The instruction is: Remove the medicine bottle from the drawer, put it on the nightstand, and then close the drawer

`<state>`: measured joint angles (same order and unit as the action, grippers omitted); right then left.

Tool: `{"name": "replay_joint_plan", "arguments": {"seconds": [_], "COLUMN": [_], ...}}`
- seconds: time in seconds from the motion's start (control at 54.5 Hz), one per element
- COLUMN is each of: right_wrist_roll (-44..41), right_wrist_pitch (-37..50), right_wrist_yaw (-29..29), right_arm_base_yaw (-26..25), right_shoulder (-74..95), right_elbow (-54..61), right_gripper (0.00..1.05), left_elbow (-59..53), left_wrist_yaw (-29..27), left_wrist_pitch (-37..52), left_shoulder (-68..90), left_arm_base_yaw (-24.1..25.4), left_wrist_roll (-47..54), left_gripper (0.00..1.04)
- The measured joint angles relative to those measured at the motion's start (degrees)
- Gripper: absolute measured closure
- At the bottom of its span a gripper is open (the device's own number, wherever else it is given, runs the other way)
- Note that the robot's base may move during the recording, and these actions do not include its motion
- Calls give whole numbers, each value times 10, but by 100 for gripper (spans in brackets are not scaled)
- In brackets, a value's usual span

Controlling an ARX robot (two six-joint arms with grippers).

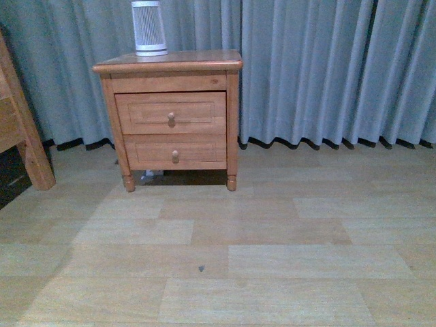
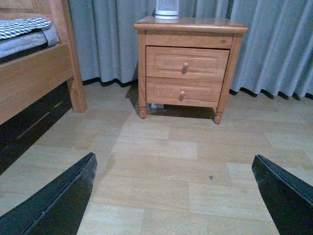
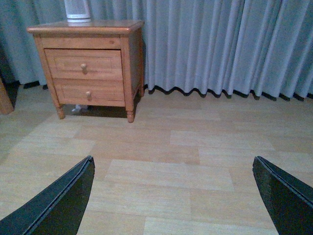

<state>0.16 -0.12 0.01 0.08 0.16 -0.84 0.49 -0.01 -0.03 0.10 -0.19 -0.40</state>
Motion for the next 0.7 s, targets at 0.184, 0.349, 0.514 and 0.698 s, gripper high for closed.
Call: {"name": "replay_joint_plan", "arguments": {"seconds": [0.184, 0.349, 0.514, 0.698], "right_wrist_roll": [0, 0, 0, 0], "right_wrist_pitch": [0, 0, 0, 0], "right_wrist_yaw": [0, 0, 0, 0], "right_arm_base_yaw": [0, 0, 0, 0], "right_shoulder": [0, 0, 0, 0], "right_elbow": [0, 0, 0, 0], "right_gripper": [7, 7, 7, 7], "left_elbow": [0, 0, 0, 0], "left_wrist_yaw": [0, 0, 0, 0], "left_wrist_pitch": [0, 0, 0, 0], "left_shoulder": [0, 0, 0, 0], "left_arm_base_yaw": [0, 0, 0, 0], "left_wrist_roll": [0, 0, 0, 0], "left_gripper": [6, 6, 6, 6]}}
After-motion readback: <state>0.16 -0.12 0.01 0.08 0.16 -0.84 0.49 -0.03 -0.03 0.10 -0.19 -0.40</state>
